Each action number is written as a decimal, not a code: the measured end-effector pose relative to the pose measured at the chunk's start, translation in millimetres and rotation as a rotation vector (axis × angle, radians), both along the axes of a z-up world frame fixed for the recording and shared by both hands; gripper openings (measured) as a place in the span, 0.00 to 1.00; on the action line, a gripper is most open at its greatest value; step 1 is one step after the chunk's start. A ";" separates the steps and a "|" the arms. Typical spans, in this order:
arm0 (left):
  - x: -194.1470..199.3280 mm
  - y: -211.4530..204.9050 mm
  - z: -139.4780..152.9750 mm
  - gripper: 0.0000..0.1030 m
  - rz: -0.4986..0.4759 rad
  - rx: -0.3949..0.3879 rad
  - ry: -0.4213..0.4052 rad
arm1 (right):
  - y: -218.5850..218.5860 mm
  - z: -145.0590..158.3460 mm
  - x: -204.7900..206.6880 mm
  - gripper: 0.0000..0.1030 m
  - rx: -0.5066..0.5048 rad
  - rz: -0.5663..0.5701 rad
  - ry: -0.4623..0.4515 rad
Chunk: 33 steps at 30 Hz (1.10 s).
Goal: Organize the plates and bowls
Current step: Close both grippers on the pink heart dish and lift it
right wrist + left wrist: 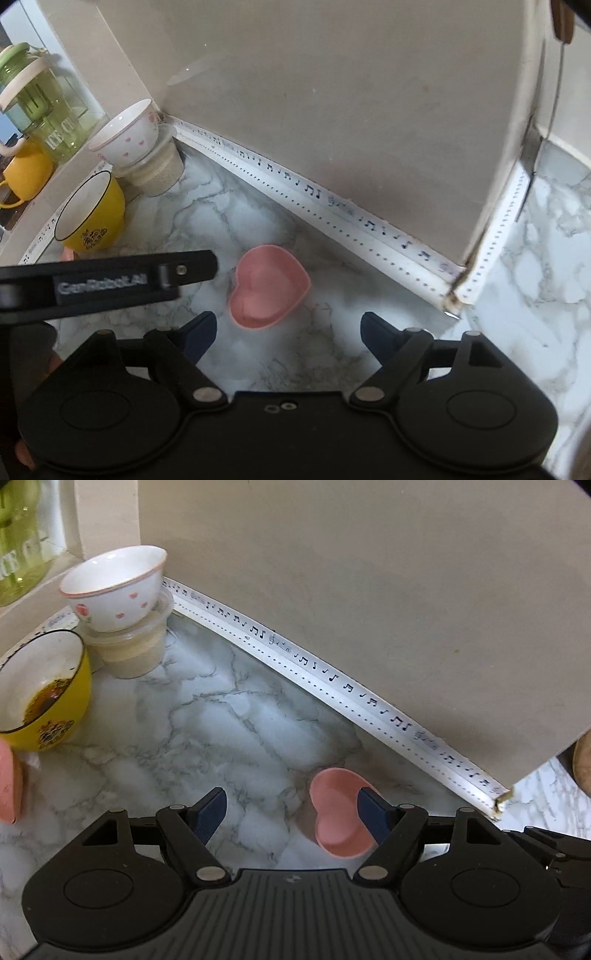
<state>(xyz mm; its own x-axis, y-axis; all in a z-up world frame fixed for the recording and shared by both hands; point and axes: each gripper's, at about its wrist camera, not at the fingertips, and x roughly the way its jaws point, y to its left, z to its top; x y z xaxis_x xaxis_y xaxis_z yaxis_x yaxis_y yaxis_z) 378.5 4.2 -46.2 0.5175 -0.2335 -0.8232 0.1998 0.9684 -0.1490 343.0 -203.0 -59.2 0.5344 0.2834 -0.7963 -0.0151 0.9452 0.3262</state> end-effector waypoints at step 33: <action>18.4 -30.7 -47.3 0.08 -0.051 0.069 0.040 | 15.5 -29.0 28.7 0.18 -0.021 0.048 0.007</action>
